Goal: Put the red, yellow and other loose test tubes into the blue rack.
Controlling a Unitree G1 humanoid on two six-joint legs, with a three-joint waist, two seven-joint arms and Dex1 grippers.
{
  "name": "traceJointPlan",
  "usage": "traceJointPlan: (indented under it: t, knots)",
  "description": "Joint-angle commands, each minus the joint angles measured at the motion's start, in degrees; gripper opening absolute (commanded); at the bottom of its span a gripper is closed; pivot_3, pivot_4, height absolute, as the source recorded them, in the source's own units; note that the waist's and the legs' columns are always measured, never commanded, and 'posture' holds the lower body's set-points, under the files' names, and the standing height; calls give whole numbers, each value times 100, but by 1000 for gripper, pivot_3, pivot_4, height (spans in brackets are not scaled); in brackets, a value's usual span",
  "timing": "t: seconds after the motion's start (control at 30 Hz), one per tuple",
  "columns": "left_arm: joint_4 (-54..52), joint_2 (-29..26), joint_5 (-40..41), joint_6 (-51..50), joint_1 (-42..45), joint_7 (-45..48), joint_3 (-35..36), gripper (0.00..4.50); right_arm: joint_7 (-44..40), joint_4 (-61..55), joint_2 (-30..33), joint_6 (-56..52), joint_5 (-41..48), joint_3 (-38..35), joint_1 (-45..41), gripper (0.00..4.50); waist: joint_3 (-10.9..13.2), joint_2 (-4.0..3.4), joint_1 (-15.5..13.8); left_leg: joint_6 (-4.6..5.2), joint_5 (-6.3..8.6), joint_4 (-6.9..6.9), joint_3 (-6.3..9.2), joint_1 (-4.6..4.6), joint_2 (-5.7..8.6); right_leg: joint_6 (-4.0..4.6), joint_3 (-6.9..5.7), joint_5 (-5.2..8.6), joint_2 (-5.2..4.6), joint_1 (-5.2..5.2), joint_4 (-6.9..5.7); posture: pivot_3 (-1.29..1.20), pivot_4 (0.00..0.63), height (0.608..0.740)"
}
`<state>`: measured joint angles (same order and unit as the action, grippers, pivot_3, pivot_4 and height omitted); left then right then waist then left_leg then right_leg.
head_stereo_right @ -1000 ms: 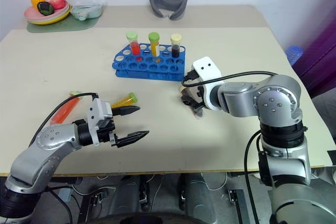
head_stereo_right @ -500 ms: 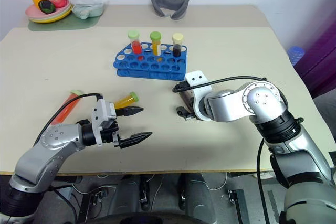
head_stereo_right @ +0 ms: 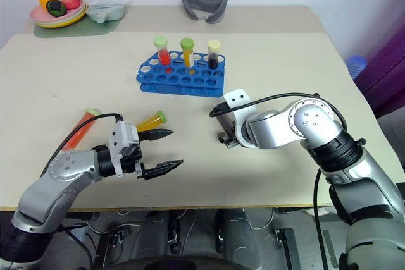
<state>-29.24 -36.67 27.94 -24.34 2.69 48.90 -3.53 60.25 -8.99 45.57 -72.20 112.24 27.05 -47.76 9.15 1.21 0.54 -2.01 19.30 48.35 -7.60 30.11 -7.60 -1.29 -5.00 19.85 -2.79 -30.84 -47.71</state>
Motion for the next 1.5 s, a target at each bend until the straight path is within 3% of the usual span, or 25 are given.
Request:
traceJointPlan:
  t: [0.03,0.3,0.57,1.03,1.13,1.23,1.5]
  knots:
    - [-81,-20,23,70,35,41,63,4354,-203,138,149,-207,76,189,-323,4405,0,0,2,0,0,0,0,0,0,0,0,0,0,0,0,0,150,660]
    - [42,25,31,79,197,98,22,4354,-851,1329,-72,-904,76,814,-1255,4405,0,-1,2,7,4,0,0,1,0,0,-1,0,1,-1,0,0,150,660]
    - [30,78,-31,175,72,100,24,4354,-1004,2362,-456,-1203,76,1030,-1651,4405,-27,-1,19,9,5,0,1,0,-1,1,-2,0,1,0,0,0,150,660]
    - [33,118,-82,275,-48,89,34,4354,-990,2352,-563,-1317,75,1197,-1738,4405,-51,-2,20,12,7,0,2,-1,-1,1,-2,0,1,1,0,0,150,660]
    - [38,125,-96,282,-53,100,39,4500,-986,2295,-566,-1306,75,1223,-1744,3583,-53,-3,21,13,7,0,2,-1,-1,0,-2,0,1,1,0,0,150,660]
    - [49,126,-98,292,-56,111,51,4500,-1029,2258,-591,-1300,75,1206,-1784,2159,-54,-3,21,14,8,-1,2,-1,-1,1,-2,0,2,1,0,0,150,660]
    - [105,120,-114,359,-54,144,51,4500,-1027,2154,-581,-1258,75,1197,-1794,2159,-53,-4,20,14,8,-1,2,0,-1,1,-2,0,1,1,0,0,150,660]
